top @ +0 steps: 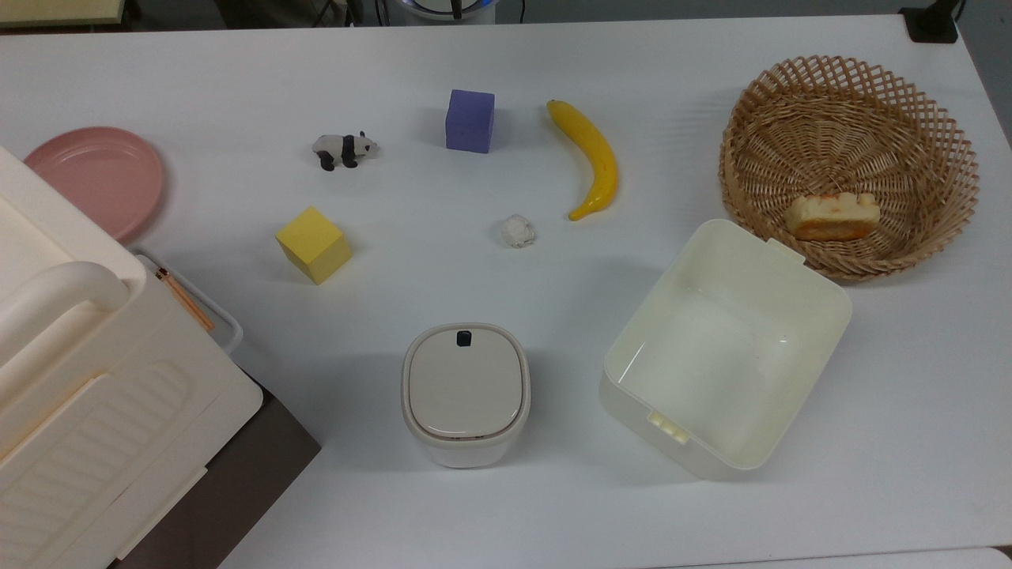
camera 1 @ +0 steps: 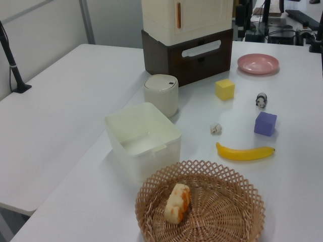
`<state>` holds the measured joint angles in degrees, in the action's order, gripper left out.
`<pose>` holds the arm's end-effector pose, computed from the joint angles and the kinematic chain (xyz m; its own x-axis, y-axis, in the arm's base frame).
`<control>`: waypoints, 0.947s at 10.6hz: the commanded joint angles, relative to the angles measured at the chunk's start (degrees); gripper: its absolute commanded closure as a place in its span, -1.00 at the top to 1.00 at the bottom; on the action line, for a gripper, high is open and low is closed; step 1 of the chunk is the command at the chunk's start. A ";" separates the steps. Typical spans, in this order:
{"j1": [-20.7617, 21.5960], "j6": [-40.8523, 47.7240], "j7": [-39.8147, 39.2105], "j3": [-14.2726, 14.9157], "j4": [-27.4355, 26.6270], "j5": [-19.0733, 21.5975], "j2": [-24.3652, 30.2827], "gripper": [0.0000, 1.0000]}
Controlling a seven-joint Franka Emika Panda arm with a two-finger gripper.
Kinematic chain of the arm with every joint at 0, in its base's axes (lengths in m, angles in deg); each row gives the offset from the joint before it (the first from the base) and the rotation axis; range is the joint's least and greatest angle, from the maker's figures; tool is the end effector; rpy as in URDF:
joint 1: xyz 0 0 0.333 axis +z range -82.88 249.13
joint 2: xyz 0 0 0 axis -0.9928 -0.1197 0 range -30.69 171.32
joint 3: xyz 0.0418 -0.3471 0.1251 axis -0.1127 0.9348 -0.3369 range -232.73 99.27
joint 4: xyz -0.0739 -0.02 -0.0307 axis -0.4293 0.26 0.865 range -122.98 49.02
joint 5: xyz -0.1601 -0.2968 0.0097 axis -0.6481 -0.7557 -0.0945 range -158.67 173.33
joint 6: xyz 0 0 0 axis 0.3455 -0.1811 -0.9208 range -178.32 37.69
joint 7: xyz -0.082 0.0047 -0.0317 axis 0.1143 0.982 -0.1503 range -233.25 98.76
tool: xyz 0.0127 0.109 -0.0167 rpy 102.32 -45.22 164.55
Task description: Open the trash can
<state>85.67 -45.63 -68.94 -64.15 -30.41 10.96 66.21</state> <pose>0.5096 0.0086 0.6757 0.9953 0.0373 -0.0889 0.0318 -0.9975 -0.0627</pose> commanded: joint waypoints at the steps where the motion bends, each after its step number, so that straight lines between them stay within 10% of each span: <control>1: 0.00 0.67 -0.33 -0.03 -0.87 -1.16 1.03 1.00; 3: -0.35 0.22 -0.50 0.32 -0.77 -4.31 0.76 1.00; 10: 1.22 -28.75 0.38 -0.12 -0.86 -1.16 -5.73 -0.01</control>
<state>85.43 -66.19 -68.90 -64.12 -30.68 9.45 63.83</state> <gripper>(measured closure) 0.419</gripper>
